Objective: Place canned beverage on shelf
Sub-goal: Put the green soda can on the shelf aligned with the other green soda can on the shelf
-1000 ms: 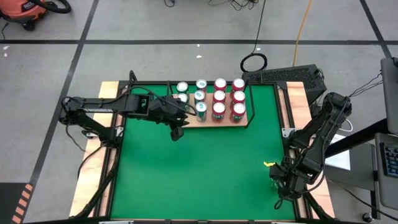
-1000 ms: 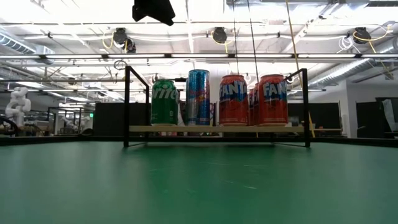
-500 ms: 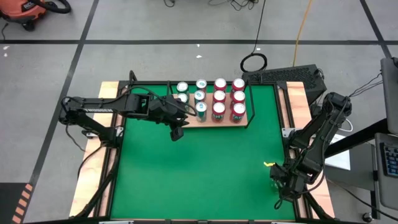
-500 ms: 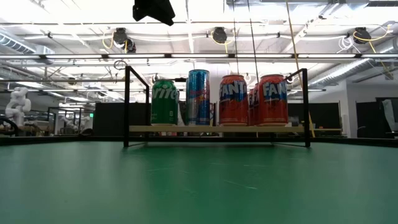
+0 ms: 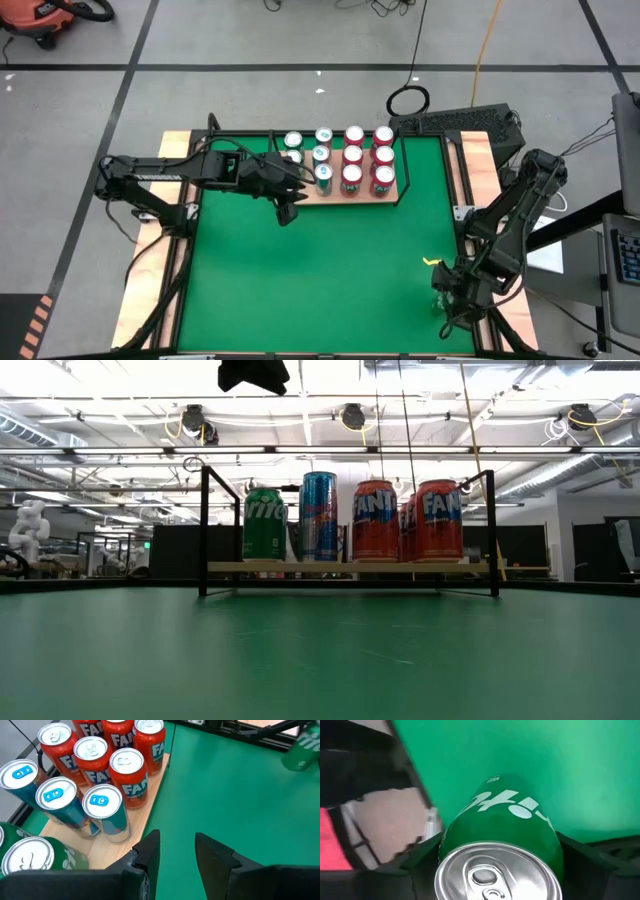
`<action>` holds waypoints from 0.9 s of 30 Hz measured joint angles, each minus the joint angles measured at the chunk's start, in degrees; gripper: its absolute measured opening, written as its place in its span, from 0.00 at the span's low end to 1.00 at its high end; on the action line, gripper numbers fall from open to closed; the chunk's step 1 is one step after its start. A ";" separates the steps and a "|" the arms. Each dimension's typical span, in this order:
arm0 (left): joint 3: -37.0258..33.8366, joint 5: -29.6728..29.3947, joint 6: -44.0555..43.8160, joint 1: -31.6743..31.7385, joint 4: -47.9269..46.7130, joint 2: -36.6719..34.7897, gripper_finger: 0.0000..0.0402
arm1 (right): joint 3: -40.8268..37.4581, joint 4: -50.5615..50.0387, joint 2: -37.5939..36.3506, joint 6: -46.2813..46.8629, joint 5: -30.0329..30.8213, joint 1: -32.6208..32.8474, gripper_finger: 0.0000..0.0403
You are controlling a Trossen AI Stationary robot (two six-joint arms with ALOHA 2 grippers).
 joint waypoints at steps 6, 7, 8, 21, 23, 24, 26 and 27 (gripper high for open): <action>0.00 0.23 -0.10 0.00 1.47 0.02 0.29 | 8.39 -2.23 0.00 -9.07 2.44 -5.04 0.75; 0.00 0.40 -0.13 -0.02 1.82 0.00 0.29 | 9.83 -2.45 0.00 -11.02 3.13 -6.13 0.76; 0.00 0.46 -0.11 -0.07 2.15 0.01 0.29 | 11.27 -2.70 0.00 -12.79 3.57 -7.30 0.76; 0.00 4.96 -3.47 -0.48 10.49 0.02 0.33 | 27.79 -7.66 -0.07 -35.33 10.81 -24.08 0.76; 0.00 6.56 -4.93 -0.45 11.81 0.02 0.39 | 29.06 -7.02 -0.07 -38.41 10.79 -26.61 0.76; 0.00 6.88 -5.05 -0.48 12.55 0.02 0.43 | 29.58 -6.50 -0.07 -39.76 10.79 -27.80 0.76; 0.00 7.87 -5.87 -0.70 13.74 0.02 0.50 | 30.41 -5.63 -0.04 -42.44 10.65 -30.12 0.76; 0.00 8.22 -6.10 -0.74 14.64 0.02 0.55 | 30.67 -5.03 -0.04 -43.90 10.61 -31.17 0.76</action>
